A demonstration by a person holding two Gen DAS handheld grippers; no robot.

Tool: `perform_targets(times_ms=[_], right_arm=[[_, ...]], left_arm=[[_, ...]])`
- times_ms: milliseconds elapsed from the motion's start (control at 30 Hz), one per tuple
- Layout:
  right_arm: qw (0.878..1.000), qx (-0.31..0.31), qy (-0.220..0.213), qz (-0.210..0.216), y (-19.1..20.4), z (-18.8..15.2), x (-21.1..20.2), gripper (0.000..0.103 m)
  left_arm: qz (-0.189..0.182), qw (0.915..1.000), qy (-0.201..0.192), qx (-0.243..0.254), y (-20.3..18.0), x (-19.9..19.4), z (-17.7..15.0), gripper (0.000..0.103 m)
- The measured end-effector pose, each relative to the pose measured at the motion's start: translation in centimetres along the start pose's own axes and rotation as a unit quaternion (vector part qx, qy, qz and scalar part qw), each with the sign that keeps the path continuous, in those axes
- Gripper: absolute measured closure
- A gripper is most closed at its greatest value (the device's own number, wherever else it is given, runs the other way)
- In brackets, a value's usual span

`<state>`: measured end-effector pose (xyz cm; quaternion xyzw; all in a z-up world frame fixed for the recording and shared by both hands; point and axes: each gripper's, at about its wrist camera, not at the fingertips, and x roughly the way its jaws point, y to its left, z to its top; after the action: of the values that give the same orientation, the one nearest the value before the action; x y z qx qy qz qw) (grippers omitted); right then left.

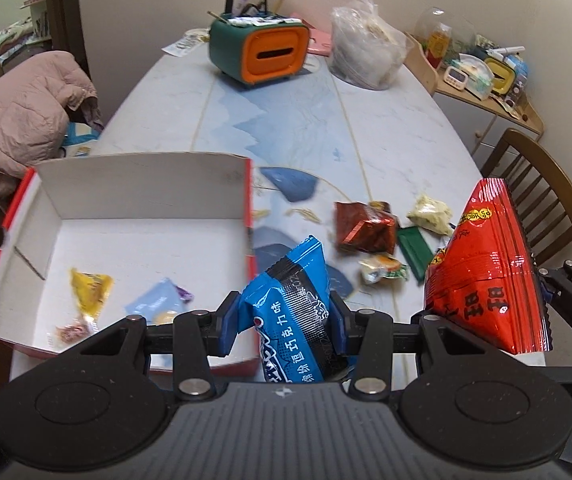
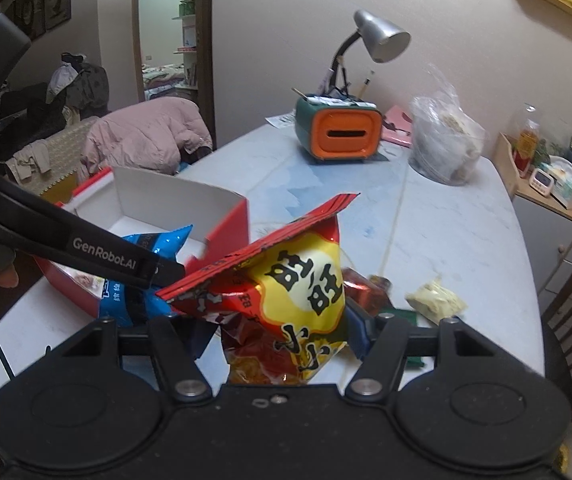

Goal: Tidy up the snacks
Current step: 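Carry the blue pack and red-yellow chip bag over the box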

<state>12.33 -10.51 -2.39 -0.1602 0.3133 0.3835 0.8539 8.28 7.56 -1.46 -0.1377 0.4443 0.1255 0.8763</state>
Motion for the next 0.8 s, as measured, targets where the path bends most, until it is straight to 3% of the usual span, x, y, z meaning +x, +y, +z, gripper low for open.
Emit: perform_targets(times_ms=[800], right_arm=[[0.998,-0.044,0.035,0.041,10.2,5.1,10.0,0.04]], left_arm=[[0.066,0.9977,0.013,-0.007,13.4,1.8,3.3,0.059]])
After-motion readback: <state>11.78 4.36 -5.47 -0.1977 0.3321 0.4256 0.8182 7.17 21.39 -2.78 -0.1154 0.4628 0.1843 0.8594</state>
